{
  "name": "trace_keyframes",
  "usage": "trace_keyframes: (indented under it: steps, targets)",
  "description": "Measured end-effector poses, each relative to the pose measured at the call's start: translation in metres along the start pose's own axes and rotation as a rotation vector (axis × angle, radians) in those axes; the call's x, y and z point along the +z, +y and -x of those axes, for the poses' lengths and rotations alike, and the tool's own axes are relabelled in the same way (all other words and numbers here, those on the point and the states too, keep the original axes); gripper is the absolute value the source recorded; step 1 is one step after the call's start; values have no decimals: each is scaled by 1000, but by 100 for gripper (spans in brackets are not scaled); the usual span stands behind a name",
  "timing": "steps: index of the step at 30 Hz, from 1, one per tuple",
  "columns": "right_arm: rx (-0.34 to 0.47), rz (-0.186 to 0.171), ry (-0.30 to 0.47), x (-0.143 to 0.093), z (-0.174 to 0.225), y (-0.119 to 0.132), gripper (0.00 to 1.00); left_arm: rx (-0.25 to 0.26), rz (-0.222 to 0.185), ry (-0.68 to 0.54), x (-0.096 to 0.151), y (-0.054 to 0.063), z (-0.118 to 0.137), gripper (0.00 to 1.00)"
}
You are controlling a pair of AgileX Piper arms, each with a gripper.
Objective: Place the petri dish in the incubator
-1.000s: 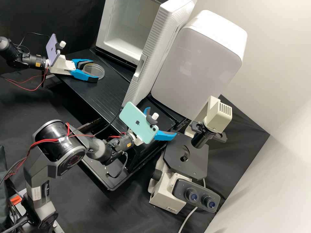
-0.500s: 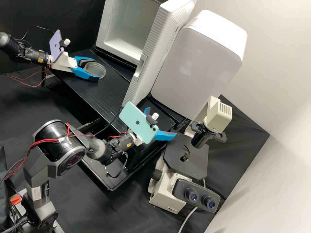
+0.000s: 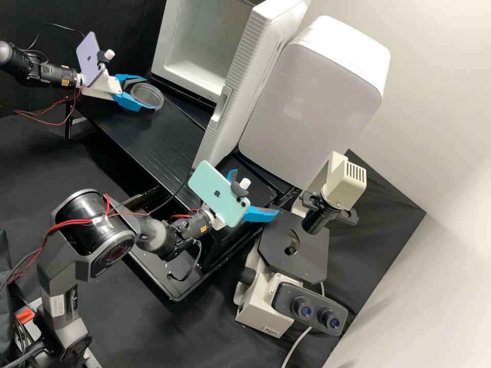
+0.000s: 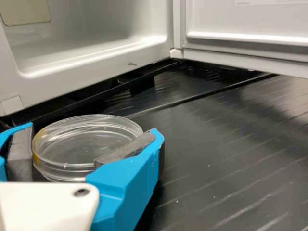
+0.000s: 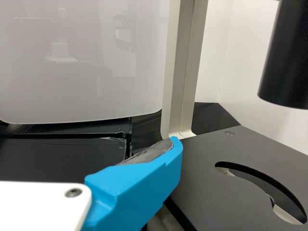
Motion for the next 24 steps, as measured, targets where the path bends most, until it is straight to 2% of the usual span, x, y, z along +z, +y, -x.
trace_keyframes:
  steps: [7,17,20,24]
  targets:
    - [0,0,0,0,0,0,100,-5,-3,14,-2,2,0,0]
    - [0,0,0,0,0,0,100,5,-6,65,-22,10,-10,0]
    - [0,0,0,0,0,0,100,22,7,81,-26,16,-7,0]
    - [0,0,0,0,0,0,100,57,-37,82,-27,32,-1,0]
